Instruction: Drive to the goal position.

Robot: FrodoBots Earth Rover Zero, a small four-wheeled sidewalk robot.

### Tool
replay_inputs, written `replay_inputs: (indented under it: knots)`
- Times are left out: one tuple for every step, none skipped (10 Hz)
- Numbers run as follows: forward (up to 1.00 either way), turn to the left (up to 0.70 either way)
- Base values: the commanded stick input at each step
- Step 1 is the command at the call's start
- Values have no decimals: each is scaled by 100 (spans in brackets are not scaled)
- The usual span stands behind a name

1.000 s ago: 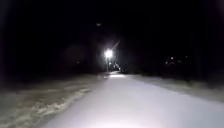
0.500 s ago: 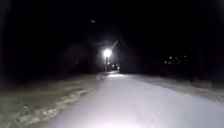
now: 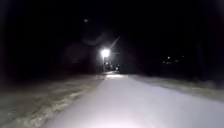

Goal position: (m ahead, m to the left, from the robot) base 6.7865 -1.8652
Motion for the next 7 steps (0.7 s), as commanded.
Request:
replay_inputs:
  knots:
    - [70, 0]
    - [70, 0]
    - [70, 0]
    - [70, 0]
    - [70, 0]
    - [70, 0]
    - [70, 0]
